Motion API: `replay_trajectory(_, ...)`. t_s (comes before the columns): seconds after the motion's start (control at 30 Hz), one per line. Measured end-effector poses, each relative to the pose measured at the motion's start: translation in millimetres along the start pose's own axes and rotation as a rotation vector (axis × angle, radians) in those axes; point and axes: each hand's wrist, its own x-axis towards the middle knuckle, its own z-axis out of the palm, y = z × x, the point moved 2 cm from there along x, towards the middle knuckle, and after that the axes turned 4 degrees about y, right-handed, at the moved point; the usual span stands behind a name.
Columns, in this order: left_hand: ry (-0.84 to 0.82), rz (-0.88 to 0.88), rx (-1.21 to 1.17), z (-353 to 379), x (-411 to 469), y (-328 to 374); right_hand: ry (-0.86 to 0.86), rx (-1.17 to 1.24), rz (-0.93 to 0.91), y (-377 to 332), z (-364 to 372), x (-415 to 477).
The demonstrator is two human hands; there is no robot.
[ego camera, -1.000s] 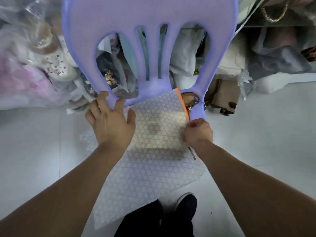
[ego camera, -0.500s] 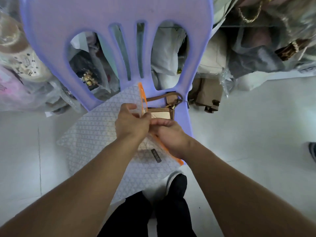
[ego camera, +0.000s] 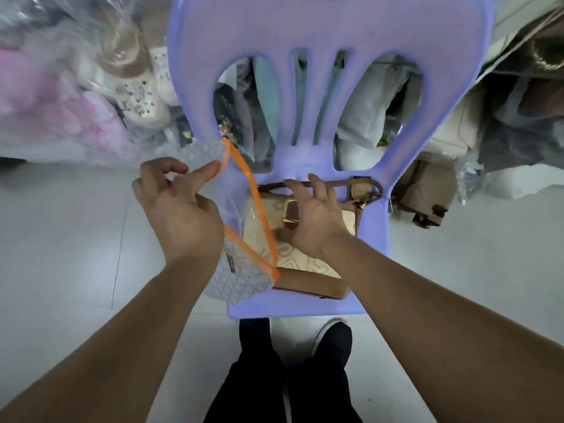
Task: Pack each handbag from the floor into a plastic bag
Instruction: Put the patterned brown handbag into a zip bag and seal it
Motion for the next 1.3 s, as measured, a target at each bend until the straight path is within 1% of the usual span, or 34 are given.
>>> replay_trajectory(0.07,0.018,0.087,0.044,-9.9,4.9,-5.6,-0.05,-0.051,-0.019,-9.4,5.3,17.0)
replay_trajectory(0.13,0.048,0.131,0.06,-19.2,6.1,-11.4,-0.089,-0.129,-0.062,-13.6,11.3,35.8)
replay_trajectory(0.23,0.071,0.075,-0.007,-24.0,2.8,-16.5,-0.187,-0.238,-0.096,-7.4,15.3,59.2)
replay_trajectory(0.3,0.05,0.022,-0.023,-20.2,-1.9,-18.4,-0.283,-0.239,-0.051,-1.3,14.2,67.4)
replay_trajectory(0.37,0.019,-0.05,-0.037,-14.4,-6.1,-22.2,-0.381,-0.181,-0.007,1.5,14.2,69.9)
replay_trajectory(0.4,0.006,-0.096,-0.057,-12.6,-7.1,-24.0,-0.412,-0.143,-0.018,2.7,14.2,70.9)
replay_trajectory(0.5,-0.01,-0.192,-0.093,-8.3,-8.9,-27.9,-0.455,-0.104,-0.066,10.2,7.8,71.9)
replay_trajectory(0.57,-0.031,-0.222,-0.092,-4.2,-9.7,-29.3,-0.515,-0.094,-0.031,13.8,-5.3,63.9)
replay_trajectory(0.63,-0.061,-0.241,-0.085,1.6,-11.3,-29.0,-0.558,-0.029,0.017,18.5,-18.2,51.3)
replay_trajectory(0.77,-0.103,-0.263,-0.044,10.8,-18.0,-25.7,-0.58,0.216,0.041,24.0,-44.8,18.6)
replay_trajectory(0.9,-0.183,-0.187,-0.049,18.1,-25.7,-20.5,-0.624,0.308,0.013,25.8,-89.8,-14.5)
replay_trajectory(0.97,-0.243,-0.132,-0.077,22.2,-30.4,-19.2,-0.579,0.375,-0.011,23.5,-111.1,-27.2)
replay_trajectory(1.0,-0.268,-0.093,-0.089,22.9,-32.7,-18.1,-0.529,0.412,-0.022,22.2,-118.2,-31.5)
replay_trajectory(1.1,-0.32,0.0,-0.096,20.3,-36.1,-15.9,-0.314,0.479,-0.055,20.3,-125.6,-35.6)
replay_trajectory(1.23,-0.372,0.031,-0.068,8.8,-33.0,-18.4,-0.119,0.471,-0.066,19.1,-120.3,-35.8)
replay_trajectory(1.3,-0.397,-0.002,-0.07,4.6,-31.8,-20.6,-0.034,0.46,-0.032,21.6,-117.7,-39.3)
